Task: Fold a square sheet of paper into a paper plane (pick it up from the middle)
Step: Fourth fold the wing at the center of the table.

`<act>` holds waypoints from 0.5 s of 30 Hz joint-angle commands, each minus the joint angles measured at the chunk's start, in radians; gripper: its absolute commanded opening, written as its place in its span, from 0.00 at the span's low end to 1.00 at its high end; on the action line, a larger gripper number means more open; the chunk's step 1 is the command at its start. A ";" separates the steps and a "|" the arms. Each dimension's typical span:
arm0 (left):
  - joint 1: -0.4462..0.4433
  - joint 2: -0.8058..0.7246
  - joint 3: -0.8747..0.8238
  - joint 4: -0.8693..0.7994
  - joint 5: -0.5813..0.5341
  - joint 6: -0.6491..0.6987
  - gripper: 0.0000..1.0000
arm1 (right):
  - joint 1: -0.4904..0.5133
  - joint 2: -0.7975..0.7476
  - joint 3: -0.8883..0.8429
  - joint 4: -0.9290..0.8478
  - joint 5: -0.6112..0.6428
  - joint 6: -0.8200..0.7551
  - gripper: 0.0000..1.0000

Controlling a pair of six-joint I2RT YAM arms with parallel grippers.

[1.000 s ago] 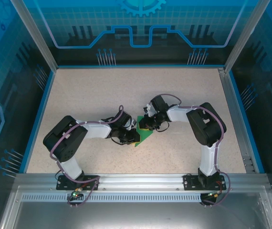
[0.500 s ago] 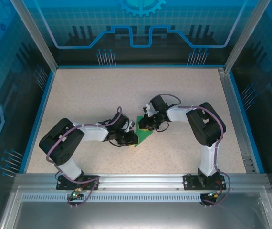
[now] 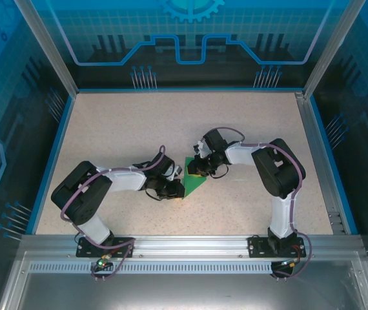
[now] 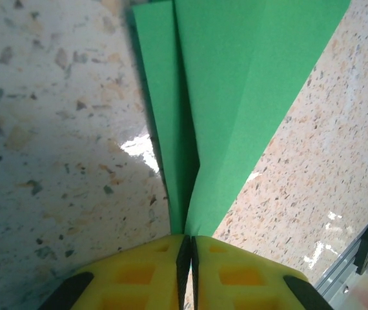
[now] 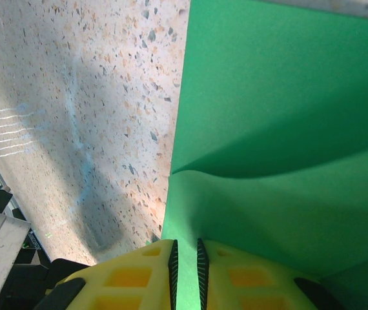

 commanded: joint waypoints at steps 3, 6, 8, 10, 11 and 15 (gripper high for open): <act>-0.010 0.008 -0.040 -0.316 -0.073 0.032 0.15 | 0.017 0.082 -0.033 -0.085 0.130 -0.023 0.19; -0.010 -0.033 -0.031 -0.333 -0.079 0.029 0.15 | 0.017 0.081 -0.034 -0.087 0.132 -0.023 0.19; -0.010 -0.069 -0.022 -0.342 -0.091 0.024 0.15 | 0.017 0.082 -0.032 -0.087 0.133 -0.022 0.19; -0.009 -0.119 -0.013 -0.339 -0.101 0.013 0.15 | 0.017 0.081 -0.033 -0.085 0.131 -0.022 0.19; -0.007 -0.147 -0.006 -0.335 -0.105 0.005 0.16 | 0.017 0.080 -0.033 -0.085 0.131 -0.020 0.19; -0.001 -0.220 0.021 -0.266 -0.111 -0.044 0.20 | 0.017 0.081 -0.032 -0.082 0.131 -0.019 0.19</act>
